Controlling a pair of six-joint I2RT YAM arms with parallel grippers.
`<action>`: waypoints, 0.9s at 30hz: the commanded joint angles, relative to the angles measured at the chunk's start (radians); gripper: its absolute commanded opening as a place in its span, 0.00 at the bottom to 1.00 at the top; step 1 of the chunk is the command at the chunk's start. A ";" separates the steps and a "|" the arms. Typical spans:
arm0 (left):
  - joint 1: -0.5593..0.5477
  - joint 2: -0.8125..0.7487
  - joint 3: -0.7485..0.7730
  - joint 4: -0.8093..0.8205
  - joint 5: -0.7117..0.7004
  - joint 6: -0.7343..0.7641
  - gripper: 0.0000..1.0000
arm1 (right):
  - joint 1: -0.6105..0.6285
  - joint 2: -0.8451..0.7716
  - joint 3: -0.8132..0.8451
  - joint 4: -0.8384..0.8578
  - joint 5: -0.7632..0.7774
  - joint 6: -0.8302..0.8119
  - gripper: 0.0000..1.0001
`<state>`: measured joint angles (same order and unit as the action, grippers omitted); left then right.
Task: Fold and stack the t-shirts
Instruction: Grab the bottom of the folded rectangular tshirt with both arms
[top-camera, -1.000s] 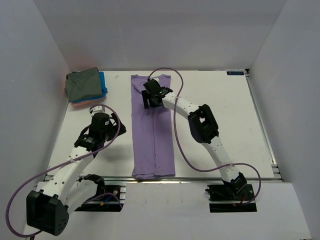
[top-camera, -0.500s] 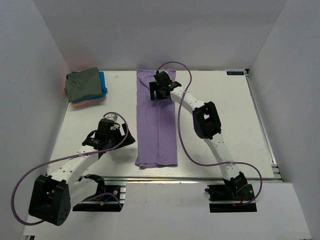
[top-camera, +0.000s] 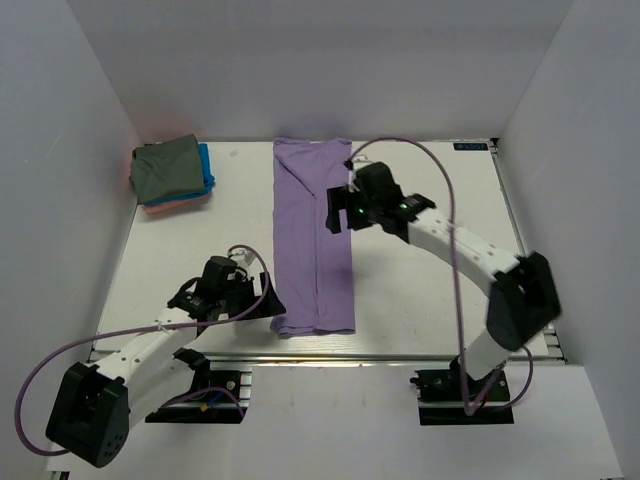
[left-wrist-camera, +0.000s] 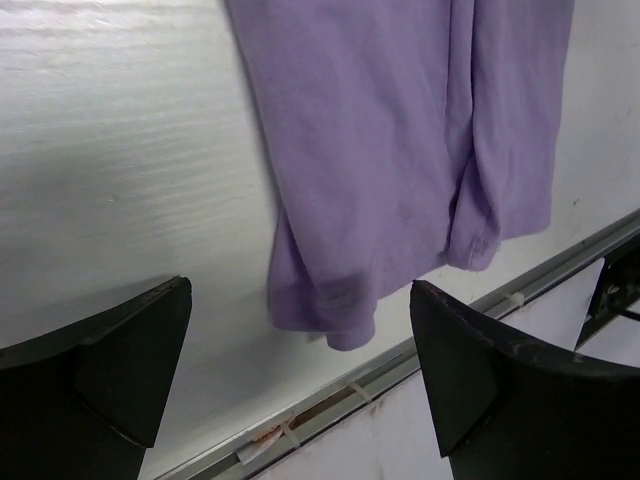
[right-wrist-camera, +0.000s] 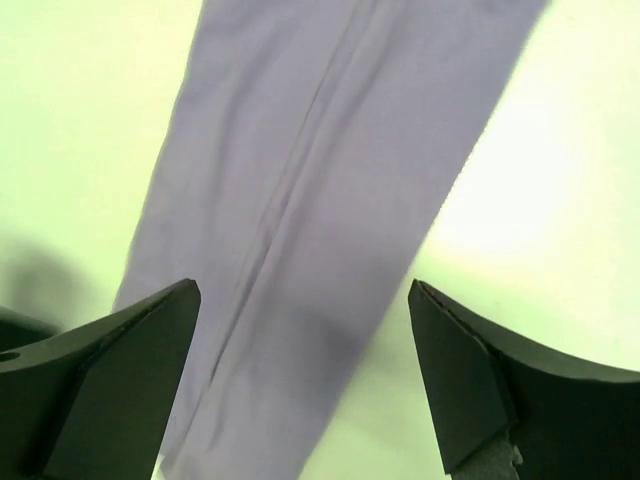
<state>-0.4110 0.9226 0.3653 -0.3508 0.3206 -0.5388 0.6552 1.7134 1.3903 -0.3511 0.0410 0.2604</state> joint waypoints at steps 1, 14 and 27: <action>-0.041 0.009 -0.009 0.001 0.022 0.011 1.00 | -0.006 -0.171 -0.260 0.058 -0.030 0.121 0.90; -0.187 -0.001 -0.034 -0.083 -0.084 -0.036 0.71 | 0.121 -0.408 -0.726 0.101 -0.303 0.329 0.90; -0.276 0.088 -0.057 0.032 -0.120 -0.090 0.47 | 0.210 -0.331 -0.807 0.242 -0.319 0.451 0.77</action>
<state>-0.6739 0.9955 0.3313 -0.3019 0.2394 -0.6178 0.8524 1.3563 0.5922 -0.1757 -0.2722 0.6724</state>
